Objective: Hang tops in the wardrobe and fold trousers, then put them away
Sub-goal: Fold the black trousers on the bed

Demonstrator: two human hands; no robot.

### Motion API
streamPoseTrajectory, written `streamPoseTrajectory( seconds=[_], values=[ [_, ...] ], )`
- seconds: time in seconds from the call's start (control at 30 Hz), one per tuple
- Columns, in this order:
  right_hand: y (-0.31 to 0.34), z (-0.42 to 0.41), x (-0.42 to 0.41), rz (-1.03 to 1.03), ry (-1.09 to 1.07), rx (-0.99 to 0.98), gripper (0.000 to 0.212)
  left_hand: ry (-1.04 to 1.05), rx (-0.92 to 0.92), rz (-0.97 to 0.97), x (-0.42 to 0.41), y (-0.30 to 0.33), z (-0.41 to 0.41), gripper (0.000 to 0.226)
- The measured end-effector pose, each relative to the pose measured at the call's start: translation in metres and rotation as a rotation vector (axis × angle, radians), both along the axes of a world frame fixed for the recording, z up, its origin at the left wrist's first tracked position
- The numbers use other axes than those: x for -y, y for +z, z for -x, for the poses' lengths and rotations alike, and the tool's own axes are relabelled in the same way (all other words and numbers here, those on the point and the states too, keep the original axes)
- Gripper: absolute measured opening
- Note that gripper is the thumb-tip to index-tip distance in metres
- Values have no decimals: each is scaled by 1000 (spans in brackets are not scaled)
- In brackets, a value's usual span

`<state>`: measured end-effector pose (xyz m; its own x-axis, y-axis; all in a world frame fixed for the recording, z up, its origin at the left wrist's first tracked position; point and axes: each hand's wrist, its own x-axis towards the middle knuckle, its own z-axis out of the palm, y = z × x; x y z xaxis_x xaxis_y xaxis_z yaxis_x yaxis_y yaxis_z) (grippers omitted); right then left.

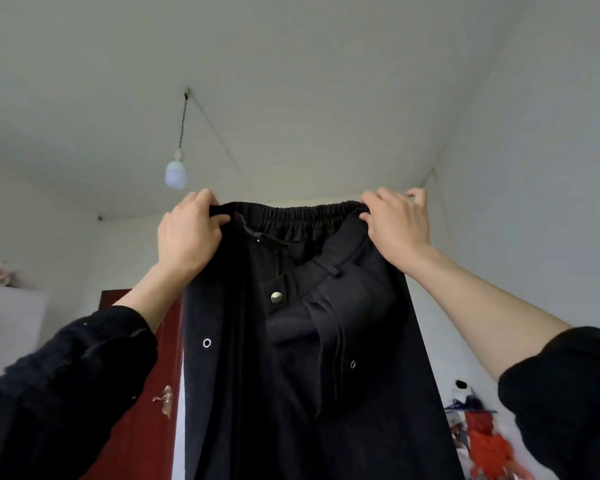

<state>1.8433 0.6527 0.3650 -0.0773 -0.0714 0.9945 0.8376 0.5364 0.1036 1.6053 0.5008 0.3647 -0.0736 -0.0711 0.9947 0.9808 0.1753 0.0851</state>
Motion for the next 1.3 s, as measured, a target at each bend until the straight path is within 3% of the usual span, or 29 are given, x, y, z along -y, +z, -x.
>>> streamPoseTrajectory(
  seconds=[0.23,0.43,0.57,0.97,1.13,1.3],
  values=[
    [36,15,18,-77,34,-55,12,-20,16,-66,32,35,10,16],
    [14,45,5,187,196,60,23,-115,118,245,46,14,40,15],
    [-51,83,-5,396,317,177,26,-124,276,385,46,-53,73,18],
    [-341,176,-5,900,545,474,24,-153,895,793,95,-342,116,32],
    [-391,210,-1,969,576,522,24,-237,1111,817,108,-411,119,32],
    [-405,257,6,1005,677,498,29,-444,1346,767,125,-438,153,35]
  ],
)
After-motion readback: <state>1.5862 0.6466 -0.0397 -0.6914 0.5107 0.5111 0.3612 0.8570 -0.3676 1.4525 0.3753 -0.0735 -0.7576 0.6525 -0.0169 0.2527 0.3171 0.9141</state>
